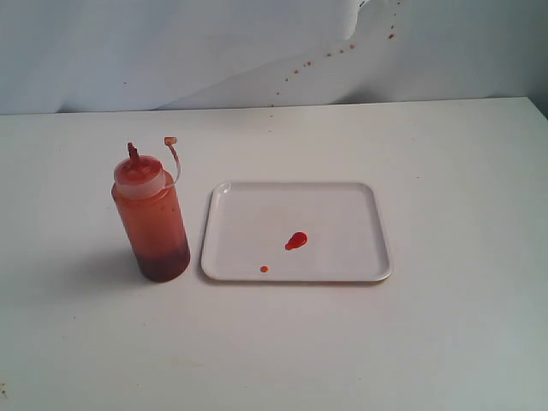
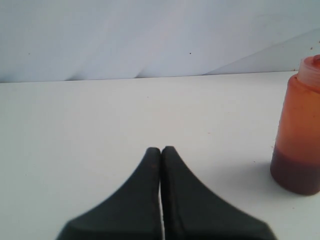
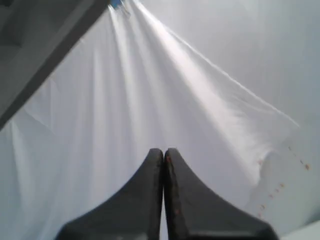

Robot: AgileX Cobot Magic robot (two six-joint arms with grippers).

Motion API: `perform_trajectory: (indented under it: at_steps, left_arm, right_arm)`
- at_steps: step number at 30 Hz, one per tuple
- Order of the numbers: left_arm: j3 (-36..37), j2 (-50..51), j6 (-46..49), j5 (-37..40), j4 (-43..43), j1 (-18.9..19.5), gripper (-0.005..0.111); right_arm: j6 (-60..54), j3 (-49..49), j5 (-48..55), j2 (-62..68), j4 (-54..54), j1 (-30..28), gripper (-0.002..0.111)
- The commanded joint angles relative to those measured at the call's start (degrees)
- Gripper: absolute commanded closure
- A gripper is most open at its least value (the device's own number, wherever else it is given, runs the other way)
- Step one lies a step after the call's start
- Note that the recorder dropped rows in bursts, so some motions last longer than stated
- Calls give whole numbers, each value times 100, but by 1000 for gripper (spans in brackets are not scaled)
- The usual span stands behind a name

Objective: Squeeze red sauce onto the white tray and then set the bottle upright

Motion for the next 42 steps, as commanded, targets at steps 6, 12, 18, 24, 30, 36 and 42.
perform_trajectory:
  at_steps: [6,12,18,24,30,36,42]
  left_arm:
    - [25,-19,-2,-31,-40,10,107]
    - [25,-19,-2,-31,-40,10,107]
    - [25,-19,-2,-31,-40,10,107]
    - [25,-19,-2,-31,-40,10,107]
    - [25,-19,-2,-31,-40,10,107]
    - [25,-19,-2,-31,-40,10,107]
    - [25,-19,-2,-31,-40,10,107]
  right_arm:
    - [-20,381,1967,-24,-63,-30,108]
    - [-166,381,3029,-24,-151,-30,108]
    - [-1417,381,3532,-24,-1069,-30,108]
    - [-1650,381,3781,-24,-1597,-30,108]
    - [-2020,381,3815,-24,-1820,-30,108]
    - [-2720,381,3815,-24,-1820,-30,108]
    - [-2839,381,3815,-24,-1781,-30,108]
